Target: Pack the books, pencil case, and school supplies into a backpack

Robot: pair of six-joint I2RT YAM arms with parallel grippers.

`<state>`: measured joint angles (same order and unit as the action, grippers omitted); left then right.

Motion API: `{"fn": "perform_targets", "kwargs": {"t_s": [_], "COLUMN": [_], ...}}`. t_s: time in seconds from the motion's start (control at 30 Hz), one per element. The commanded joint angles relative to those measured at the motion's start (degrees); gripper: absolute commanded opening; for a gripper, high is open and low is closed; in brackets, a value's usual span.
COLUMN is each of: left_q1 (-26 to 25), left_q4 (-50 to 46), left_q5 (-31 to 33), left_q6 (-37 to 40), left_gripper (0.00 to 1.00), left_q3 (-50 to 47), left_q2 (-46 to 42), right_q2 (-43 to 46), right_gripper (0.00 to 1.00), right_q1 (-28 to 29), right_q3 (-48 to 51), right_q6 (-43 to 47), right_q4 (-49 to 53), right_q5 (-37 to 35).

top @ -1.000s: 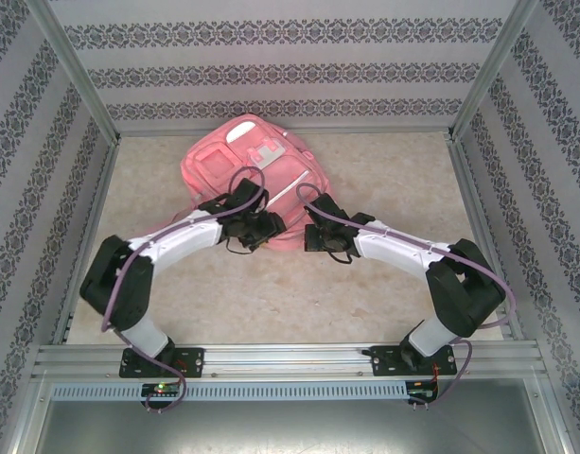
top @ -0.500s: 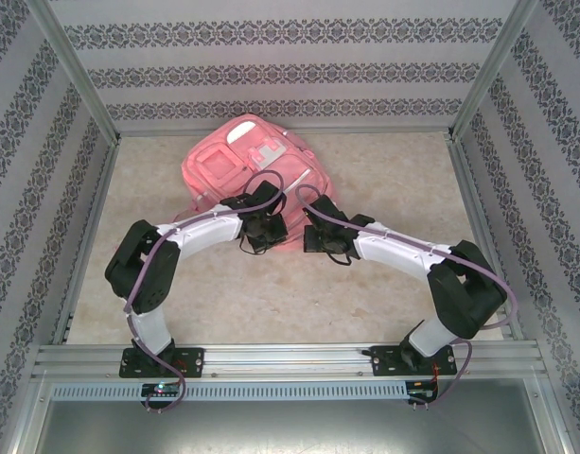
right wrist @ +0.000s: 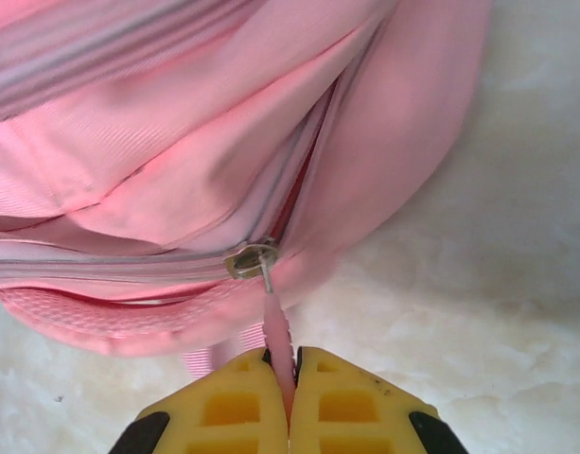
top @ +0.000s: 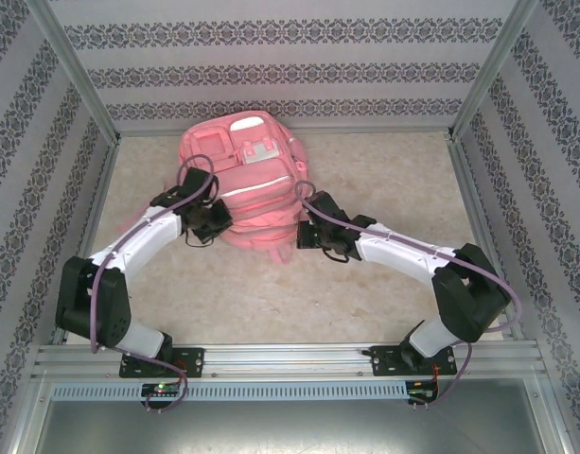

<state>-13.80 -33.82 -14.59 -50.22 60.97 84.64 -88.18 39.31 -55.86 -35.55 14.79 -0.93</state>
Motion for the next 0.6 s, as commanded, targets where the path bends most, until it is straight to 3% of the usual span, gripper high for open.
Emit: {"fn": "perform_targets", "kwargs": {"t_s": [0.0, 0.13, 0.27, 0.33, 0.57], "left_q1": [7.99, 8.91, 4.89, 1.17, -11.49], "left_q4": [-5.82, -5.04, -3.52, -2.79, 5.61], "left_q5": [9.38, 2.81, -3.73, -4.85, -8.15], "left_q6": [5.03, 6.31, 1.33, -2.01, -16.1], "left_gripper": [0.0, 0.0, 0.39, 0.49, 0.51], "left_q3": [-0.08, 2.51, 4.38, 5.05, 3.87], "left_q2": [-0.96, -0.42, -1.23, -1.98, 0.5], "right_q2": [2.04, 1.35, -0.04, -0.71, -1.77], "right_gripper": [0.0, 0.0, 0.0, 0.0, 0.0], "right_q1": [-4.0, -3.09, -2.0, -1.71, -1.25], "right_q3": [1.07, -0.41, -1.76, -2.08, -3.14], "right_q6": [-0.06, 0.04, -0.16, -0.3, -0.06], "right_q4": [8.33, 8.11, 7.8, 7.52, 7.27], "right_q5": [-7.84, -6.9, -6.71, -6.33, -5.88]}}
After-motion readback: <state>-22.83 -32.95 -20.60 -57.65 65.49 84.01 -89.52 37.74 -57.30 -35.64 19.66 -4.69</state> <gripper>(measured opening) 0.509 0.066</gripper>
